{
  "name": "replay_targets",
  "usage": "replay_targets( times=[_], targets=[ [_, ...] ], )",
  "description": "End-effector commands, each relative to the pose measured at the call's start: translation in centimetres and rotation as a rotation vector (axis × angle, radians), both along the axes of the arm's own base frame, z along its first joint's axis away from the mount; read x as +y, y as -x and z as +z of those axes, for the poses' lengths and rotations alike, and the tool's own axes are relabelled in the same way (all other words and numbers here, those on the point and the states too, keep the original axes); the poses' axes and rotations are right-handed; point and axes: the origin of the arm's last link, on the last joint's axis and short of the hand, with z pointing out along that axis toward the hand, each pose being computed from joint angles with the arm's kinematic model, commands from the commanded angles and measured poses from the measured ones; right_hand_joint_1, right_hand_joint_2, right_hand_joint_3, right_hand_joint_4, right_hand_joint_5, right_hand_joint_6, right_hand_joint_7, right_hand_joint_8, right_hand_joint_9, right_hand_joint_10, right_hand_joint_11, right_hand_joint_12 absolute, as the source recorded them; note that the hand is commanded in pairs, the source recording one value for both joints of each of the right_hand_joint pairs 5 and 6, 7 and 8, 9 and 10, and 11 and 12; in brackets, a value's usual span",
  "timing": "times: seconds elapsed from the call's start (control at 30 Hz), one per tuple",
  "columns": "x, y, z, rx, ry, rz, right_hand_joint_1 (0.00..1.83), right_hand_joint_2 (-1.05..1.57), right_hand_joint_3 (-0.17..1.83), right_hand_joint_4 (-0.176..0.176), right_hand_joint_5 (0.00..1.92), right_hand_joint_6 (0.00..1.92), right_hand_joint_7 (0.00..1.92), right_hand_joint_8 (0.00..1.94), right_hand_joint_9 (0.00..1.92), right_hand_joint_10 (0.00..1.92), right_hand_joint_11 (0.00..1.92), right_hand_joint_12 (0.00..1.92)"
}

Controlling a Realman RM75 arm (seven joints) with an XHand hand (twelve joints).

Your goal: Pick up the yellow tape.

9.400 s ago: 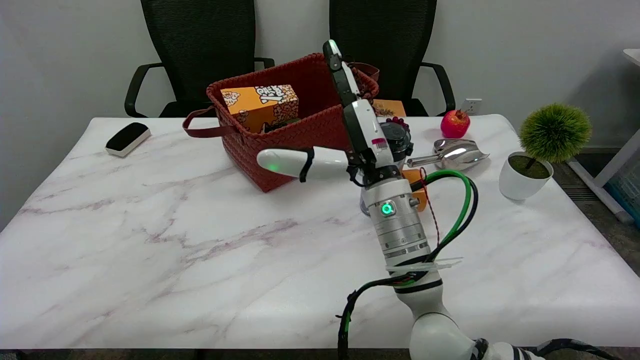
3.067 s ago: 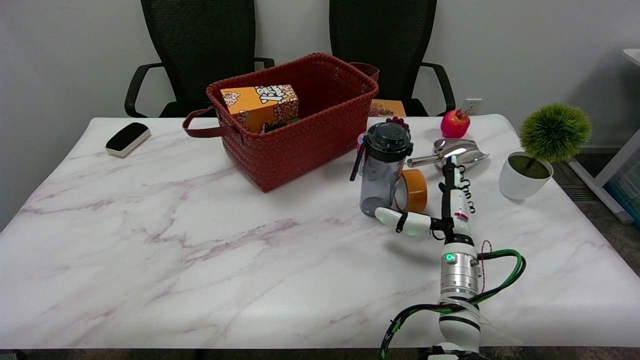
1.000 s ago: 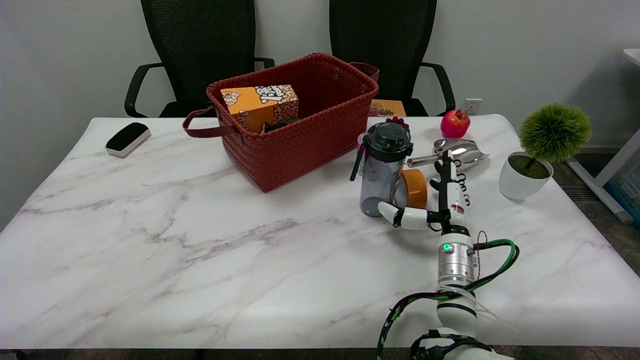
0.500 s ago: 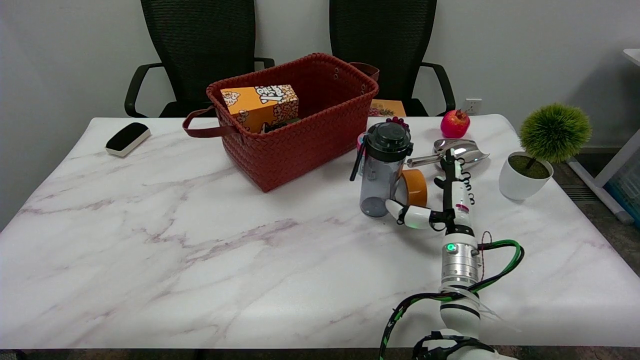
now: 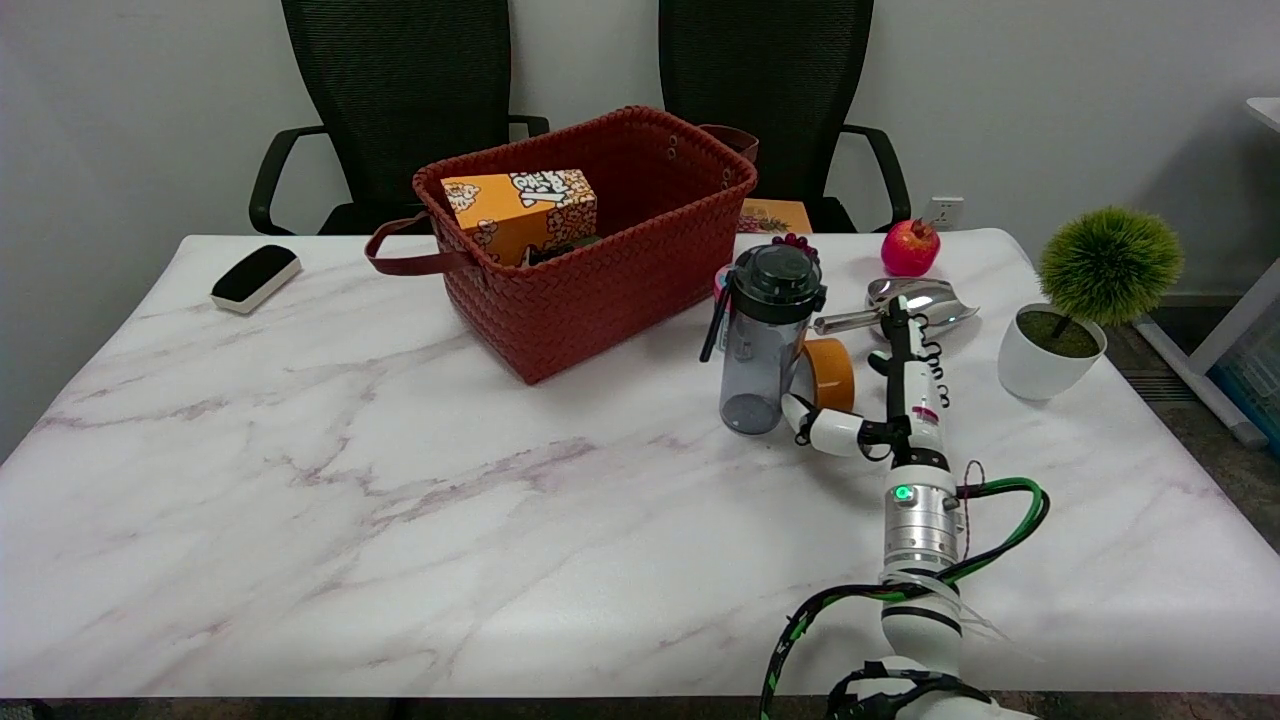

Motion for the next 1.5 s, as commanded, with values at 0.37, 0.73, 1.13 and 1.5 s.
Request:
replay_targets(
  times=[0.37,0.73,1.13,1.5],
  targets=[
    [-1.5,0.7,0.2,-0.035,-0.055,-0.059,1.30,0.41,0.63,0.000,0.09,0.09,0.17,0.17,0.00,0.00,0.40,0.40],
    [-1.4,0.6,0.6,-0.031,-0.040,-0.053,1.23,0.80,0.32,0.000,0.08,0.08,0.14,0.14,0.00,0.00,0.39,0.39],
    [-0.9,0.4,0.7,-0.039,-0.036,0.002,1.15,1.03,0.24,0.000,0.09,0.09,0.04,0.04,0.03,0.03,0.21,0.21],
    [-0.3,-0.2,0.3,-0.009,-0.033,0.041,1.17,0.62,0.32,0.000,0.08,0.08,0.03,0.03,0.01,0.01,0.00,0.00]
  ],
)
